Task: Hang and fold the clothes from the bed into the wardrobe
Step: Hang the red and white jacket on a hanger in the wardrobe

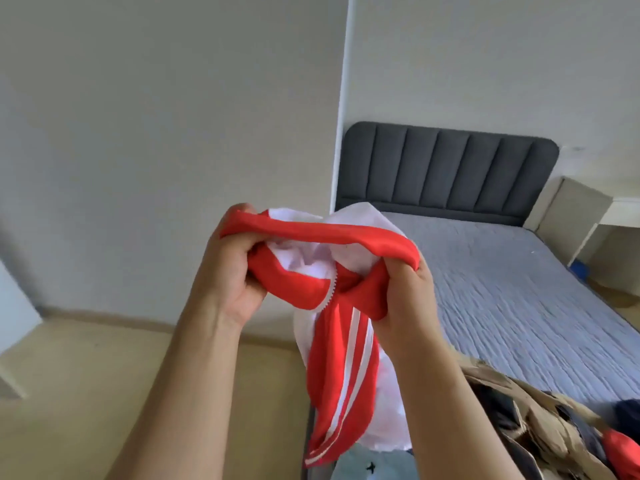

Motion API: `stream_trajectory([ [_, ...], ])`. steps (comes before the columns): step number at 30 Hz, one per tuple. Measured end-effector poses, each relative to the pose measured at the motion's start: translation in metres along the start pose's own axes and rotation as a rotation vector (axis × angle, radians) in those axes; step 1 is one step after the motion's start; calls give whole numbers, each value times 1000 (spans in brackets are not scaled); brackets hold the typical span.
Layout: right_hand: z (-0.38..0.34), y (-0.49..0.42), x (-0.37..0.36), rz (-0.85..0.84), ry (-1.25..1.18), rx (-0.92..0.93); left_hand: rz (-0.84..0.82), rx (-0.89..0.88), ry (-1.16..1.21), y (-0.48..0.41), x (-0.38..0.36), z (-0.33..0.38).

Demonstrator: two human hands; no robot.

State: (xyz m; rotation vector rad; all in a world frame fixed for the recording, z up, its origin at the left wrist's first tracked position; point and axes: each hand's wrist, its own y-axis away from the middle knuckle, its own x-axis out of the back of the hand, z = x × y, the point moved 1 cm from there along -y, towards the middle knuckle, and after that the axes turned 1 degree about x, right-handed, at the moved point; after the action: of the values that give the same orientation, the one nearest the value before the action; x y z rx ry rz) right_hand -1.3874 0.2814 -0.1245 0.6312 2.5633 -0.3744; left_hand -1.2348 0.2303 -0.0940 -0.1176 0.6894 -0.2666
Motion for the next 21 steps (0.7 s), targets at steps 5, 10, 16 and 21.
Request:
stream_trajectory([
  [5, 70, 15, -78, -112, 148, -116, 382, -119, -166, 12, 93, 47],
  [10, 141, 41, -152, -205, 338, -236, 728, -194, -393, 32, 191, 93],
  [16, 222, 76, -219, -353, 730, -258, 936, -208, -601, 66, 293, 146],
  [21, 271, 116, -276, -501, 1024, -245, 984, 15, -680, 110, 352, 189],
])
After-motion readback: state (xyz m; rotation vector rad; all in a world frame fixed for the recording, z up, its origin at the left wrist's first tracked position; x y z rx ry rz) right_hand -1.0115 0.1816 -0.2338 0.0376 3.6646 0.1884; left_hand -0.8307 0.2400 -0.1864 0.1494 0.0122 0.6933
